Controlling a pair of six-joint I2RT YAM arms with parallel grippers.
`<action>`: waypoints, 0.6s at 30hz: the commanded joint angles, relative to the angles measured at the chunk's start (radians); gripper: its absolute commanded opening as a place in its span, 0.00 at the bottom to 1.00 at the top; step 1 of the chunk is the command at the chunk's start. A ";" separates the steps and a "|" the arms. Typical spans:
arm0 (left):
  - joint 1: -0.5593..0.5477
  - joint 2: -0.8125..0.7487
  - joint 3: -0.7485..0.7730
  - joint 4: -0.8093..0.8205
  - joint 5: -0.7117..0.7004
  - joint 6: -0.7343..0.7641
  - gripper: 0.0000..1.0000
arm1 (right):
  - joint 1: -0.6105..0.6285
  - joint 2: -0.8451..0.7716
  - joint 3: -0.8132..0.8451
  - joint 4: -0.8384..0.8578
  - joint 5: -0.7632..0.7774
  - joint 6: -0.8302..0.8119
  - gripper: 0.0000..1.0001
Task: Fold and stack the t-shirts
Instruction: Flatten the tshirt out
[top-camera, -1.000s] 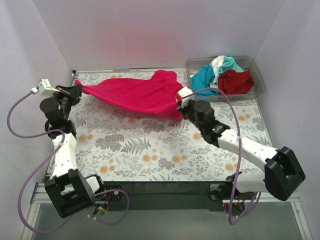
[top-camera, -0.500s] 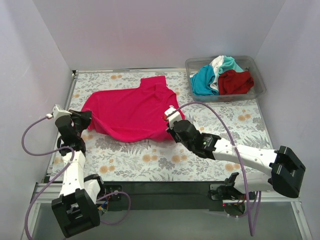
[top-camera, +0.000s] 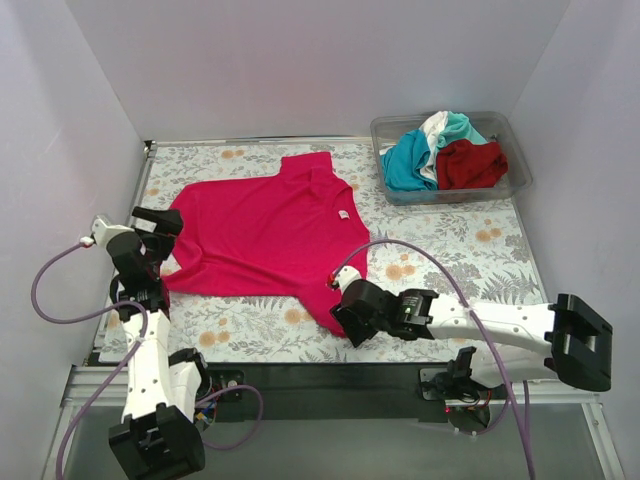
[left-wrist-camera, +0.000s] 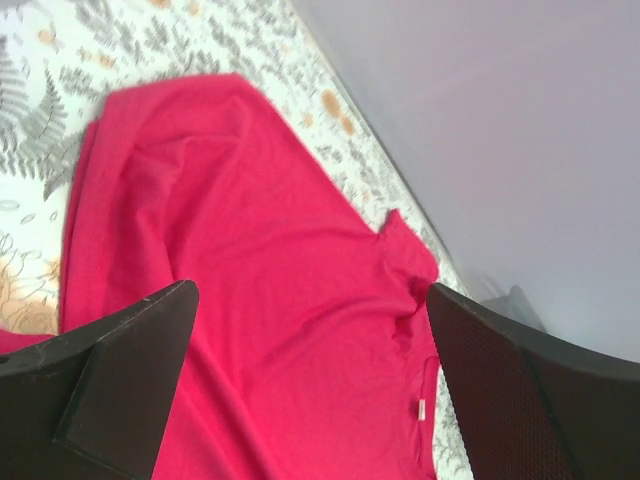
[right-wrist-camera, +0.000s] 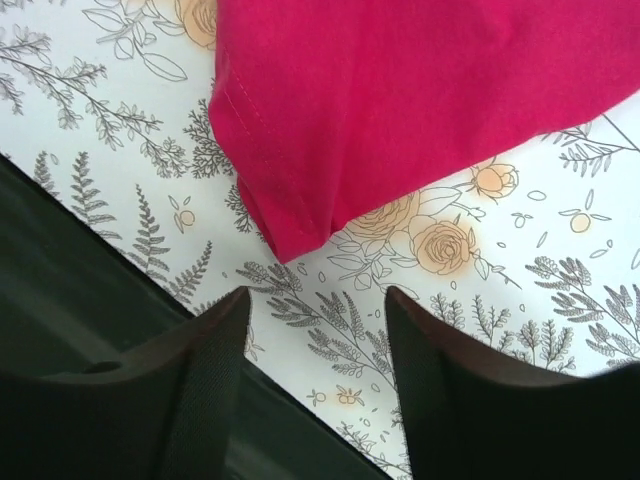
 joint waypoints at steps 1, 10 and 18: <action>-0.005 -0.005 0.071 -0.016 -0.027 0.007 0.90 | 0.006 -0.097 0.038 -0.008 0.059 0.047 0.56; -0.060 0.161 -0.029 0.203 0.117 0.009 0.91 | -0.222 0.113 0.135 0.359 0.072 -0.130 0.55; -0.207 0.440 0.027 0.337 0.070 0.095 0.91 | -0.350 0.365 0.256 0.572 -0.021 -0.226 0.52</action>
